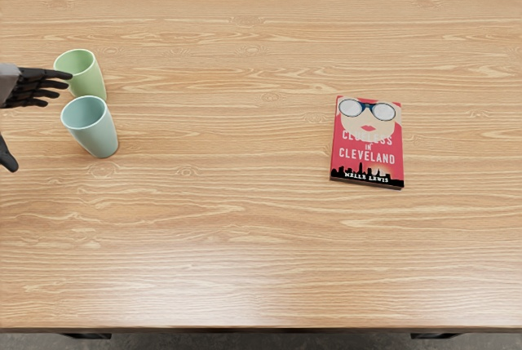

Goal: Pick up cup and place in cup with left hand

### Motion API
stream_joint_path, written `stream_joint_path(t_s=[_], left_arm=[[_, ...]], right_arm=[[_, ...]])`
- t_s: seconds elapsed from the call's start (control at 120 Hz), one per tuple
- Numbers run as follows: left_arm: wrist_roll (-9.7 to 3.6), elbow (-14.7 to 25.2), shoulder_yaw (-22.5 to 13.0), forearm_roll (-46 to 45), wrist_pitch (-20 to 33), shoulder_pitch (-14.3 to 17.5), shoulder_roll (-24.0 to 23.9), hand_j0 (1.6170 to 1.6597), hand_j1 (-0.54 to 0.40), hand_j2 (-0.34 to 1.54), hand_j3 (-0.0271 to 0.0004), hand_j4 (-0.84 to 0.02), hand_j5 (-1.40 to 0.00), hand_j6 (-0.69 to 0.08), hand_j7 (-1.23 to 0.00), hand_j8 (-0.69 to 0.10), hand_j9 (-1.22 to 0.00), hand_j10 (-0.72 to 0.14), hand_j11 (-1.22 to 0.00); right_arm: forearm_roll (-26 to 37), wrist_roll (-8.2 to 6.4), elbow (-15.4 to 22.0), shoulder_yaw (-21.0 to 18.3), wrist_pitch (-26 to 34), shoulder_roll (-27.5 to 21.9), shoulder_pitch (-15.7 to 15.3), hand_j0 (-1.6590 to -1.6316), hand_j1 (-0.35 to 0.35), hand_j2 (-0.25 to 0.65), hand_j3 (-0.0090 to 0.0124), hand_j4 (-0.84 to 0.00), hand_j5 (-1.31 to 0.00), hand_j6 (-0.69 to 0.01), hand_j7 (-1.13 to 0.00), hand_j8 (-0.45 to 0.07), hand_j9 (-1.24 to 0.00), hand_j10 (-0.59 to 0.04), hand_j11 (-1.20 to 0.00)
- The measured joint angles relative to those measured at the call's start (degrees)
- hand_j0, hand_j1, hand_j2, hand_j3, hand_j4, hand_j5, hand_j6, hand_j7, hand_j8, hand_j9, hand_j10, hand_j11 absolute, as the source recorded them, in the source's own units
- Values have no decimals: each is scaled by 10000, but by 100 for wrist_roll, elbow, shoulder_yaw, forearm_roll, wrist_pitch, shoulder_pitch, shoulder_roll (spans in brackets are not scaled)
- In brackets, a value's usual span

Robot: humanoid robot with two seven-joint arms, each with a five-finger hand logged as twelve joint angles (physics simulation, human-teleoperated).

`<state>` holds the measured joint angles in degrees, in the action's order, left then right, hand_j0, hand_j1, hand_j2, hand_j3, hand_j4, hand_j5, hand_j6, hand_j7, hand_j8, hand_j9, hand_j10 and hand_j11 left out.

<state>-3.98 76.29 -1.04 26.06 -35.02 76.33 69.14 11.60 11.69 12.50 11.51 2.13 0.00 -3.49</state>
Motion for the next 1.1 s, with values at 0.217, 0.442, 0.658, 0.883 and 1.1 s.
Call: stream_joint_path(t_s=[0.217, 0.442, 0.658, 0.883, 1.1], left_arm=[[-321, -90, 88, 95, -1, 382, -652, 16580, 3493, 15, 0, -69, -10, -84, -6, -81, -2, -64, 1], [-2499, -165, 101, 1533, 220, 714, -1913, 16580, 3490, 2, 0, -55, -8, -68, -4, -64, -2, -48, 0], [-3018, -28, 78, 2516, 1104, 600, -2158, 16580, 3491, 3, 0, -54, -8, -68, -5, -63, -2, -46, 0], [-3083, 330, 46, 3093, 2012, 201, -2192, 16580, 3113, 76, 0, -381, -427, -397, -424, -392, -421, -372, -419], [-3099, 434, 37, 3350, 2466, -40, -2444, 16580, 1701, 319, 0, -1561, -1963, -1576, -1960, -1571, -1958, -1552, -1956]], right_arm=[[0, 6, -2, 9, 6, 0, -50, -16580, -3106, -64, 0, -320, -416, -320, -416, -319, -416, -319, -416], [0, 8, -2, 9, 7, 0, -62, -16580, -3107, -64, 0, -321, -416, -321, -416, -321, -416, -320, -416], [0, 1, -2, 2, 7, 0, -76, -16581, -3107, -64, 0, -320, -416, -321, -416, -321, -416, -320, -416], [0, 3, -9, 0, 7, 0, -81, -16581, -3107, -64, 0, -320, -416, -320, -416, -320, -416, -319, -416], [0, 4, -64, 0, 7, 0, -82, -16581, -3107, -64, 0, -320, -416, -321, -416, -320, -416, -320, -416]])
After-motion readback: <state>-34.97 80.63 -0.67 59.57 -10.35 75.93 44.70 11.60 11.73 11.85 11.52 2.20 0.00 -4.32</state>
